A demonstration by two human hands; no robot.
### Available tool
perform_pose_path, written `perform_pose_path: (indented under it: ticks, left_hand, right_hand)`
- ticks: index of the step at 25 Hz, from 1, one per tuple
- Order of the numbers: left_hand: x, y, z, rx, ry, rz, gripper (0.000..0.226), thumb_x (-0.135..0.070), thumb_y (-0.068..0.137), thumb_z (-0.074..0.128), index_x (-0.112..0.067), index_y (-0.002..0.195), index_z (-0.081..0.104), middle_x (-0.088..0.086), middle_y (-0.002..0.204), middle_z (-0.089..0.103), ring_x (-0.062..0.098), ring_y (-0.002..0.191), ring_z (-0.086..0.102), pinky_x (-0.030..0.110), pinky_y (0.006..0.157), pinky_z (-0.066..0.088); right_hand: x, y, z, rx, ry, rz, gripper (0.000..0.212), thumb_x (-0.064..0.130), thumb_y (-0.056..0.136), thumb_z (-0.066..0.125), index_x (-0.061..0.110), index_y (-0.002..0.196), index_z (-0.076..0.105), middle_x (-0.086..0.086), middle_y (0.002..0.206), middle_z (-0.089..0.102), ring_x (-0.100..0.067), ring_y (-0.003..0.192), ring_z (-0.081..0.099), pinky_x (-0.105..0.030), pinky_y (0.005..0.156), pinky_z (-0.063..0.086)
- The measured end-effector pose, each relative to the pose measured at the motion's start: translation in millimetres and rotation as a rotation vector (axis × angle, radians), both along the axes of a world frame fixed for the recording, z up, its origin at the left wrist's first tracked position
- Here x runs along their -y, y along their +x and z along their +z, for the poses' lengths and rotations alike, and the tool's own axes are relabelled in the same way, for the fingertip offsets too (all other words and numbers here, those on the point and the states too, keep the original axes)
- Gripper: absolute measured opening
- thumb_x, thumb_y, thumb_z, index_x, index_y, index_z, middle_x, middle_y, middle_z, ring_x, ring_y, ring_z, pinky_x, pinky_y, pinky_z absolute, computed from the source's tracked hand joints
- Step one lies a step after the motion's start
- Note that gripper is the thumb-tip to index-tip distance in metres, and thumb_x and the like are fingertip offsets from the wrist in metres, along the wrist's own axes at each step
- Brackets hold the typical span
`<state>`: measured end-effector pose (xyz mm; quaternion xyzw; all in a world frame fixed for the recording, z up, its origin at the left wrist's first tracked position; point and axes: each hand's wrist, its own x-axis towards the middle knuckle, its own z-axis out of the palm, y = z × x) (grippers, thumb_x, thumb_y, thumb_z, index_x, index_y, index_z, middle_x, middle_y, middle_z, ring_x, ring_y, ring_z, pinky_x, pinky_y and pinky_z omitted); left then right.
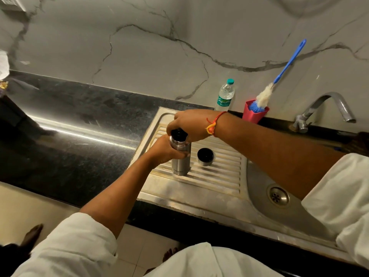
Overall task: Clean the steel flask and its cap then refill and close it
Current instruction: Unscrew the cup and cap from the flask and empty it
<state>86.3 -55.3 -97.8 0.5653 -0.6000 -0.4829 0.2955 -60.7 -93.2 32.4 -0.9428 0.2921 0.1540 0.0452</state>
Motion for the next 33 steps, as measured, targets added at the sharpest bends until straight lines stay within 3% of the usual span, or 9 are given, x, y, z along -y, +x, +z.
perform_pose_path:
  ticks: [7, 10, 12, 15, 17, 22, 28, 31, 33]
  left_hand:
    - [-3.5, -0.6, -3.4, 0.027, -0.002, 0.014, 0.047, -0.016, 0.072, 0.088, -0.021, 0.113, 0.068, 0.000, 0.103, 0.074, 0.021, 0.101, 0.070, 0.034, 0.085, 0.061]
    - [-4.8, -0.2, -2.5, -0.002, 0.003, 0.028, 0.059, -0.019, 0.068, 0.088, -0.024, 0.121, 0.063, -0.002, 0.107, 0.073, 0.020, 0.104, 0.069, 0.039, 0.090, 0.059]
    - [-5.7, -1.2, -1.5, 0.000, 0.002, 0.028, 0.061, -0.018, 0.068, 0.089, -0.024, 0.122, 0.063, -0.004, 0.107, 0.073, 0.019, 0.104, 0.069, 0.039, 0.090, 0.059]
    - [-6.8, -2.2, -1.3, -0.003, 0.000, 0.035, 0.058, -0.013, 0.069, 0.089, -0.024, 0.120, 0.065, -0.004, 0.104, 0.074, 0.016, 0.100, 0.070, 0.036, 0.086, 0.058]
    - [-8.3, -2.3, -1.5, -0.019, -0.009, 0.048, 0.053, -0.010, 0.069, 0.088, -0.022, 0.115, 0.066, -0.002, 0.101, 0.075, 0.017, 0.097, 0.071, 0.035, 0.082, 0.058]
    - [-10.1, -2.8, 0.0, -0.032, -0.016, 0.035, 0.052, -0.007, 0.069, 0.089, -0.024, 0.113, 0.067, -0.002, 0.103, 0.075, 0.014, 0.096, 0.072, 0.036, 0.088, 0.059]
    - [-10.5, -3.5, 1.0, -0.011, -0.021, 0.020, 0.049, -0.010, 0.075, 0.085, -0.023, 0.117, 0.064, -0.002, 0.105, 0.072, 0.016, 0.102, 0.069, 0.029, 0.082, 0.058]
    - [-10.8, -3.7, 1.0, -0.032, -0.012, 0.026, 0.053, -0.009, 0.074, 0.085, -0.023, 0.120, 0.062, -0.001, 0.106, 0.073, 0.017, 0.103, 0.069, 0.035, 0.088, 0.058]
    - [-10.6, -3.6, 0.6, -0.042, 0.003, 0.039, 0.057, -0.009, 0.072, 0.087, -0.023, 0.121, 0.062, -0.001, 0.106, 0.073, 0.018, 0.104, 0.069, 0.039, 0.092, 0.058]
  right_hand:
    - [0.1, 0.6, -11.3, 0.246, 0.153, -0.043, 0.019, 0.039, 0.079, 0.078, 0.027, 0.090, 0.068, 0.003, 0.105, 0.067, -0.015, 0.095, 0.063, -0.021, 0.073, 0.051]
    - [-1.3, -0.7, -17.6, 0.280, -0.026, -0.184, 0.068, 0.063, 0.076, 0.071, 0.023, 0.127, 0.052, -0.004, 0.119, 0.064, -0.023, 0.104, 0.062, -0.034, 0.082, 0.055]
    - [-2.3, -1.4, -18.5, 0.133, -0.182, -0.336, 0.085, 0.079, 0.070, 0.062, 0.019, 0.129, 0.049, -0.008, 0.113, 0.062, -0.027, 0.099, 0.061, -0.040, 0.079, 0.056]
    - [-3.9, -1.7, -16.8, 0.061, -0.172, -0.348, 0.070, 0.072, 0.077, 0.060, 0.018, 0.121, 0.061, -0.004, 0.100, 0.065, -0.023, 0.090, 0.061, -0.035, 0.075, 0.055]
    - [-2.5, -4.5, -12.1, 0.091, -0.109, -0.226, 0.057, 0.054, 0.081, 0.070, 0.022, 0.127, 0.058, -0.003, 0.109, 0.066, -0.022, 0.098, 0.060, -0.033, 0.079, 0.054]
    - [2.5, -11.9, -6.2, 0.147, 0.071, -0.025, 0.060, 0.018, 0.082, 0.077, 0.028, 0.136, 0.053, -0.002, 0.129, 0.054, -0.022, 0.117, 0.051, -0.029, 0.089, 0.048]
    - [-2.9, -6.5, -17.5, 0.363, 0.208, -0.105, 0.029, 0.038, 0.078, 0.080, 0.024, 0.100, 0.068, 0.005, 0.109, 0.062, -0.015, 0.101, 0.058, -0.021, 0.079, 0.051]
    - [-4.8, -3.7, -21.9, 0.414, 0.077, -0.207, 0.055, 0.048, 0.078, 0.077, 0.022, 0.123, 0.058, -0.001, 0.119, 0.061, -0.018, 0.105, 0.057, -0.025, 0.080, 0.049]
    - [-2.2, -3.9, -22.7, 0.264, -0.054, -0.339, 0.072, 0.065, 0.076, 0.069, 0.020, 0.131, 0.050, -0.006, 0.120, 0.060, -0.022, 0.103, 0.057, -0.032, 0.081, 0.051]
